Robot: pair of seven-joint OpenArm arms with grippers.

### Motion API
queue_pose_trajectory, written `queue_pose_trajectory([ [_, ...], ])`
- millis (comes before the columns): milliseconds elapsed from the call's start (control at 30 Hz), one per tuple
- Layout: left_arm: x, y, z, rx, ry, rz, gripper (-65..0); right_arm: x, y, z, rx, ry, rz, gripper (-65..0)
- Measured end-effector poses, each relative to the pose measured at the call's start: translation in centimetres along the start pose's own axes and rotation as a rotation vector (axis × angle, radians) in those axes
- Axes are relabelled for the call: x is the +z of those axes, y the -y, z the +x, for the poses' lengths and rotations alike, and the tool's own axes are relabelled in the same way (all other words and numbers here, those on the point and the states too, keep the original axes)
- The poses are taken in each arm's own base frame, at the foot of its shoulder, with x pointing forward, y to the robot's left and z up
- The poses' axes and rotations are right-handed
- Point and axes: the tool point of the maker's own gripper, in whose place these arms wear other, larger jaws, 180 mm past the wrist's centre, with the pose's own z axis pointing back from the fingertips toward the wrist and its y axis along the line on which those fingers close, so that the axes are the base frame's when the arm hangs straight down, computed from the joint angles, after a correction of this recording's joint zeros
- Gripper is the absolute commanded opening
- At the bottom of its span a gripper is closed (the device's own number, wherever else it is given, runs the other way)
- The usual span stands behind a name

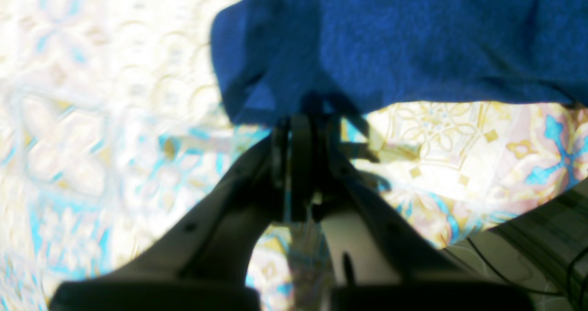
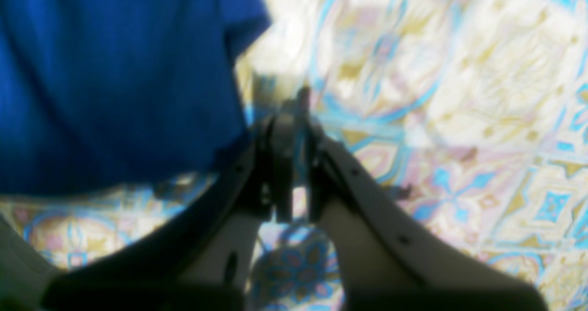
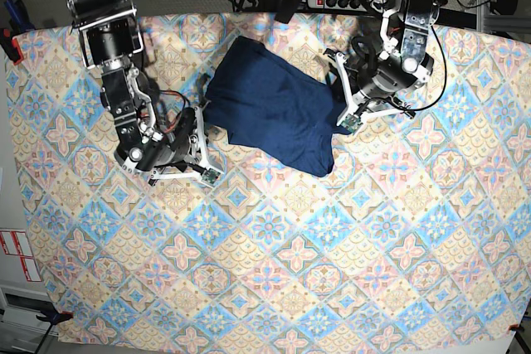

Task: Fold the T-shirt properly
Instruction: 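Grip both sides of the blue bundle with both grippers and square it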

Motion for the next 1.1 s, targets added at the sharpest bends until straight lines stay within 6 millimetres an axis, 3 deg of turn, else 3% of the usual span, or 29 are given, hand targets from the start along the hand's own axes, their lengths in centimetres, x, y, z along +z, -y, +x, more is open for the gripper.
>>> queue_pose_trajectory([
  [167, -0.8, 1.1, -3.4, 0.022, -0.092, -0.036, -65.0, -2.0, -1.7, 0.8, -0.042, 0.008, 0.072, -61.2],
  [433, -4.5, 0.6, -3.7, 0.077, -0.119, -0.061, -65.0, -3.2, -3.2, 0.5, -0.058, -0.012, 0.119, -61.2],
  [567, -6.7, 0.2, -1.1, 0.119, -0.058, -0.088, -65.0, -3.1, -3.2, -0.4, -0.061, -0.039, 0.119, -61.2],
  [733, -8.5, 0.0, 2.4, 0.096, 0.003, -0.102, -65.0, -2.4, -3.8, -4.1, -0.041, -0.108, 0.104, -61.2],
  [1100, -11.9, 2.2, 10.1, 0.076, 0.121, -0.185, -65.0, 0.5, -4.8, -3.4, -0.027, -0.016, 0.044, -61.2],
])
